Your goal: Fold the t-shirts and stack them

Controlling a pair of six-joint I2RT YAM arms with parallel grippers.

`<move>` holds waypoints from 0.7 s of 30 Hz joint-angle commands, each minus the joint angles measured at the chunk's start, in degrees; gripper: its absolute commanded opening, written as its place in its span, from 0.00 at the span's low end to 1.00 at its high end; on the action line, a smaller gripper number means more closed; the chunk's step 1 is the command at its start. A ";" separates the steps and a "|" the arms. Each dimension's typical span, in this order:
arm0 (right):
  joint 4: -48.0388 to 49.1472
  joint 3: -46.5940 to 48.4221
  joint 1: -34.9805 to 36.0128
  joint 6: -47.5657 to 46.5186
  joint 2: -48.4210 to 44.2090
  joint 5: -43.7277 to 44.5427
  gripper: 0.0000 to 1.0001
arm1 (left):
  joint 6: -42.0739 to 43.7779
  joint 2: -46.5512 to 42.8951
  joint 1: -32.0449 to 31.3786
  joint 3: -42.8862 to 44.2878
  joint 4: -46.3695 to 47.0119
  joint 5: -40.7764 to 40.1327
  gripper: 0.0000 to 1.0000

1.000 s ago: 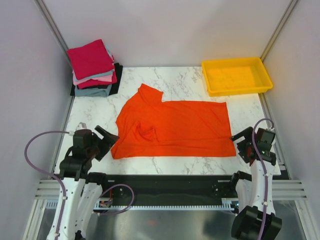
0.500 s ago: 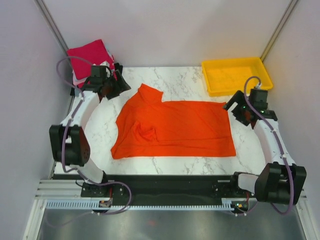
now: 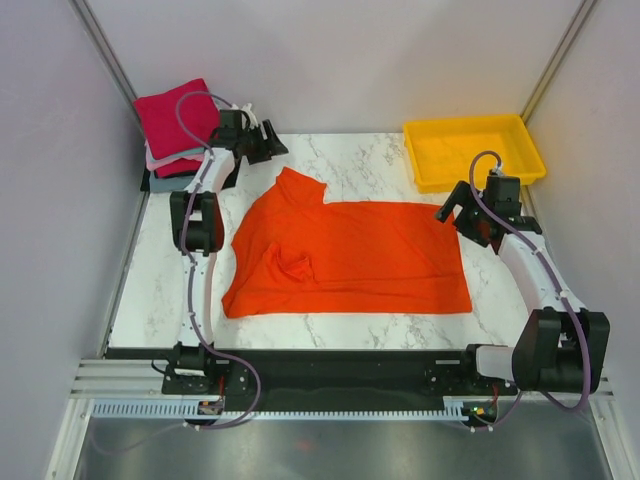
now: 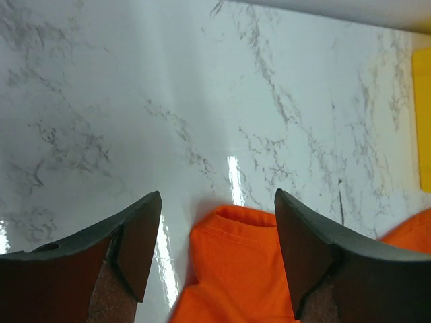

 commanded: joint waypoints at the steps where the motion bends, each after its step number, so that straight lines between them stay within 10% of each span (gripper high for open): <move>1: 2.21 0.18 0.34 -2.29 0.92 -0.14 0.98 | 0.12 1.81 -0.25 2.25 1.78 5.66 0.75; 8: 3.70 0.19 0.25 -2.38 3.30 0.21 0.98 | 1.69 -4.77 -2.53 -14.42 7.40 4.09 0.71; 21: 3.70 -1.31 0.25 -2.64 2.86 1.62 0.98 | 0.73 -5.05 -4.56 -17.62 7.85 0.57 0.52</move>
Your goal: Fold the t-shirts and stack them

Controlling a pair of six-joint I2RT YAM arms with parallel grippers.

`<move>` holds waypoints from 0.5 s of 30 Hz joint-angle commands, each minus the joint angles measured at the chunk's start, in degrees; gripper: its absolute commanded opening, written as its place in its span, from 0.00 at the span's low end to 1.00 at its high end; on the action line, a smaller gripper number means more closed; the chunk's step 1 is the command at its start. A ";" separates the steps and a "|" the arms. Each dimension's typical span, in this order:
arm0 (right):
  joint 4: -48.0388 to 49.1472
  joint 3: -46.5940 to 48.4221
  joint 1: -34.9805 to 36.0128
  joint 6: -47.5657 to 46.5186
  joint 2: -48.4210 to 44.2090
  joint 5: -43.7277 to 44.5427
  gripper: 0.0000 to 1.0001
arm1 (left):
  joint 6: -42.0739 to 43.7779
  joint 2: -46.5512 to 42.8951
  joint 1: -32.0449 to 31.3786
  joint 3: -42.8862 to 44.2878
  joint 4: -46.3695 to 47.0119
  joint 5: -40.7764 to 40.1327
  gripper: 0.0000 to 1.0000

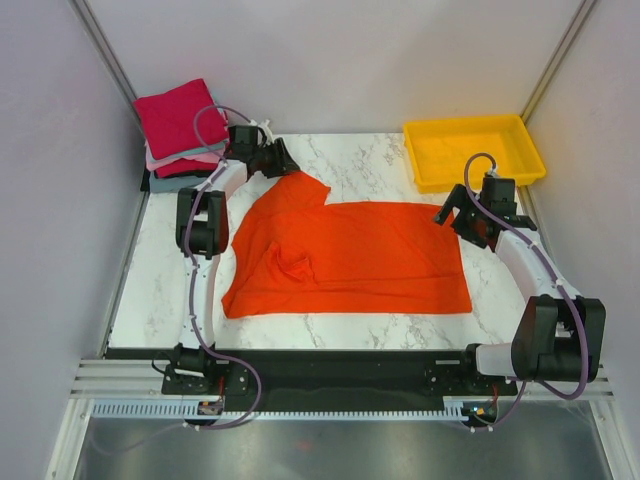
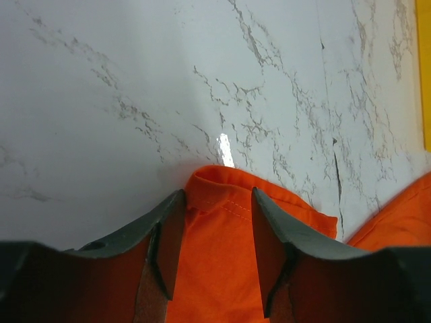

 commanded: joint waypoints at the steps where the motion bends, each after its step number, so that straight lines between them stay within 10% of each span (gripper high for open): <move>1: 1.52 -0.57 0.34 -1.05 -0.66 0.96 0.98 | 0.97 -1.29 -0.54 -1.16 -1.81 -2.38 0.51; 6: 1.52 -0.92 0.34 -1.40 -0.05 1.66 0.98 | 1.76 -0.32 -0.62 0.77 -1.81 -0.80 0.34; 9: 2.04 -1.00 0.34 -1.31 1.01 1.75 0.98 | 2.12 0.03 -0.71 1.56 -1.64 -0.28 0.04; 15: 5.45 1.71 0.25 -1.49 3.81 4.04 0.98 | 0.10 -3.11 -0.71 0.51 -1.20 1.75 0.02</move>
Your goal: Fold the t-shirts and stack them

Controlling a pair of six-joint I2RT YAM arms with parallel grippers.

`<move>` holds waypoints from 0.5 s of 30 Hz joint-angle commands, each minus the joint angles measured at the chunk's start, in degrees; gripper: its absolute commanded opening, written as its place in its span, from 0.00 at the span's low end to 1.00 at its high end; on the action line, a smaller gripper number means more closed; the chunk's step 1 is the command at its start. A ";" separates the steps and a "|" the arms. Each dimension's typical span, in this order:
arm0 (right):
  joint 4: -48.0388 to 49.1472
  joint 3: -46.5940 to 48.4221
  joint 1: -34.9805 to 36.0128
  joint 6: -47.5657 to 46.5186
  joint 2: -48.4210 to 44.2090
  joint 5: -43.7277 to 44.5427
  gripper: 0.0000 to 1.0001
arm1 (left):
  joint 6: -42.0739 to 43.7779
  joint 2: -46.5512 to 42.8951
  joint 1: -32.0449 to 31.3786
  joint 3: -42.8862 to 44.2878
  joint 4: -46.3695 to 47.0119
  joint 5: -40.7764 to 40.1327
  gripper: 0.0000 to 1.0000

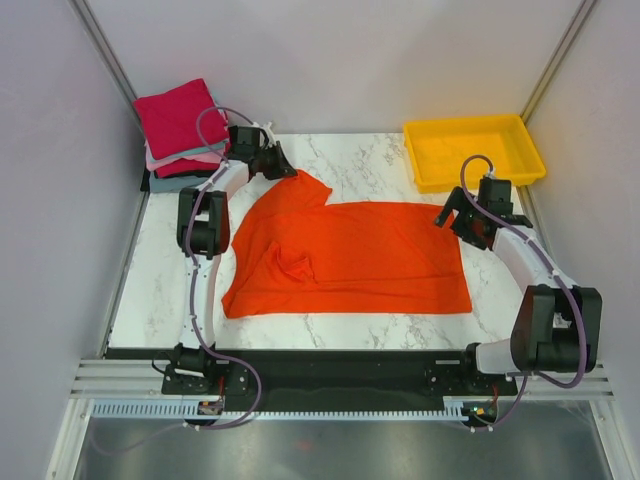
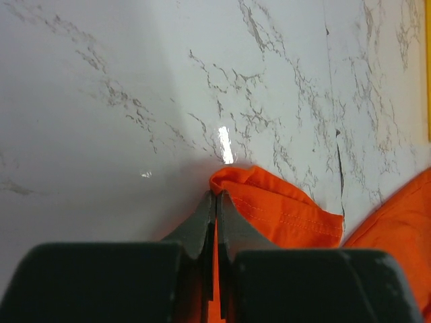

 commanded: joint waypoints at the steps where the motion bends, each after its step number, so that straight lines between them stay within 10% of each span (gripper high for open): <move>1: 5.42 2.98 0.21 -0.60 2.60 2.81 0.98 | -0.82 -3.96 -0.34 0.14 0.73 1.70 0.02; 15: 5.43 25.84 0.21 -1.73 32.39 11.43 0.60 | -1.35 -19.78 -0.69 -13.83 3.36 1.79 0.02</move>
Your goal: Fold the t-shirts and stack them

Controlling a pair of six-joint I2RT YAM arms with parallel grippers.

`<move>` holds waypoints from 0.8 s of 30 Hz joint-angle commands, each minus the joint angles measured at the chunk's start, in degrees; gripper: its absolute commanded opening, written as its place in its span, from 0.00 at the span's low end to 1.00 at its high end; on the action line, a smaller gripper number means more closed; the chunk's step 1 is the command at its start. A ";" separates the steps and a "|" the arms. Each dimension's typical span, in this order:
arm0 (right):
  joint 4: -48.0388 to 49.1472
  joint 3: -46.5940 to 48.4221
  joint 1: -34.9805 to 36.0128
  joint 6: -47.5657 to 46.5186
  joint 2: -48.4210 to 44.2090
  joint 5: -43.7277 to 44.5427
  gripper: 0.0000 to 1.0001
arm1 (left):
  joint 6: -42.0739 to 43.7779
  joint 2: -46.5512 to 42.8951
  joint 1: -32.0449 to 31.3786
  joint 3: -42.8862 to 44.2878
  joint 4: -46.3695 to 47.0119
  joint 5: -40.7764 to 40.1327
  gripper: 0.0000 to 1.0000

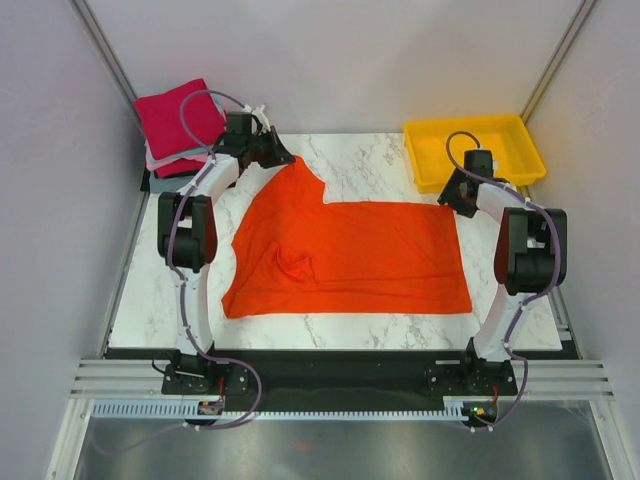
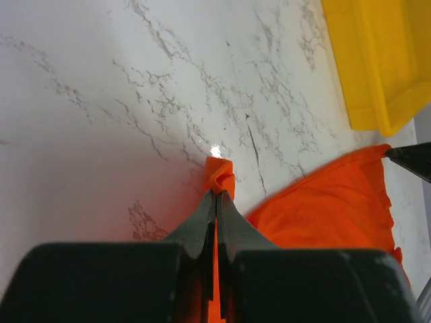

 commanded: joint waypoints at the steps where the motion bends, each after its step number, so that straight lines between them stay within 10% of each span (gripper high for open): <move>1: 0.75 4.42 0.17 -0.58 2.83 2.21 0.60 | -0.56 -4.29 -0.23 -2.91 2.69 1.68 0.02; 18: 0.41 10.31 0.17 -1.89 7.84 1.94 0.01 | -0.83 -8.14 -0.23 -4.32 2.43 3.18 0.02; 24: -0.74 10.23 0.17 -3.83 5.21 2.47 0.00 | 1.63 -15.88 -0.23 -8.78 -4.43 -1.04 0.02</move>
